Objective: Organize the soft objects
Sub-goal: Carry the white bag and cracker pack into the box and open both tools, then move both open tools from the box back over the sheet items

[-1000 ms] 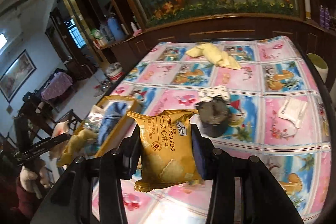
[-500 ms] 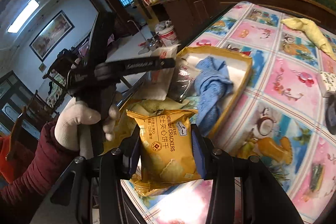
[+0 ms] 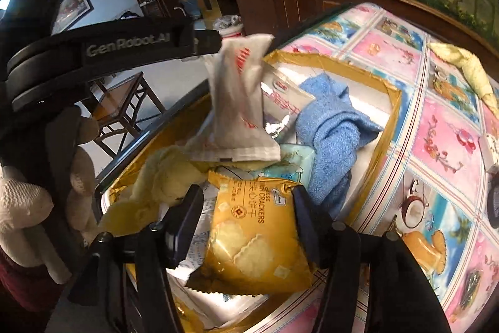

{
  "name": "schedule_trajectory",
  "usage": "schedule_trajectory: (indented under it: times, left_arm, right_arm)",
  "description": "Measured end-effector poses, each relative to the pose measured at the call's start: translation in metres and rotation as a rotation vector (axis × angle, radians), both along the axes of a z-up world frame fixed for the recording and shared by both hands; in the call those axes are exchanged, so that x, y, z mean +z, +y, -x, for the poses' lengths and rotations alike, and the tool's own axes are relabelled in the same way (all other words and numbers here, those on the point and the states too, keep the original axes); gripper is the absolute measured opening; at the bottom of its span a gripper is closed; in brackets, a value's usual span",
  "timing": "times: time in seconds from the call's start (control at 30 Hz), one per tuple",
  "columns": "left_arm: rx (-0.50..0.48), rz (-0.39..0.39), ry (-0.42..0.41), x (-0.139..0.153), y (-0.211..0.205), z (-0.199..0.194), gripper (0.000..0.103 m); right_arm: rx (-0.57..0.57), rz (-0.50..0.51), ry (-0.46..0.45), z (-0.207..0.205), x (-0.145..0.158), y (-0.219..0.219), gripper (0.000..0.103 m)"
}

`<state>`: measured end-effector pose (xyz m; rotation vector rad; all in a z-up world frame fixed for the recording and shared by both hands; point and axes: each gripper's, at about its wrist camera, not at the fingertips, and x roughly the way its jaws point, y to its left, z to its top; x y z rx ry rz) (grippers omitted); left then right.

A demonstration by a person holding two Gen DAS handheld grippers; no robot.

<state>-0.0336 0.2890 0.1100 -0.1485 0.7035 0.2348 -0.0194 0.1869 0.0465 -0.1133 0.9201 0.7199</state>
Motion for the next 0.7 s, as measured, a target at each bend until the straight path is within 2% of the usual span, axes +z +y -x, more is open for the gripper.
schedule_trajectory:
  times: [0.03, 0.2, 0.4, 0.7]
  left_arm:
    - [0.024, -0.026, -0.015, 0.004, -0.001, 0.006, 0.077]
    - [0.083, -0.146, -0.079, 0.019, -0.014, 0.037, 0.077]
    - [0.104, -0.198, -0.101, 0.026, -0.032, 0.066, 0.077]
    - [0.078, -0.209, -0.085, 0.029, -0.061, 0.089, 0.077]
  right_arm:
    - [0.000, -0.007, -0.015, 0.003, 0.003, -0.001, 0.063]
    - [-0.004, -0.038, -0.062, 0.019, 0.016, -0.009, 0.063]
    - [-0.040, -0.078, -0.072, 0.031, 0.022, -0.033, 0.063]
    - [-0.146, -0.132, -0.052, 0.038, 0.019, -0.081, 0.063]
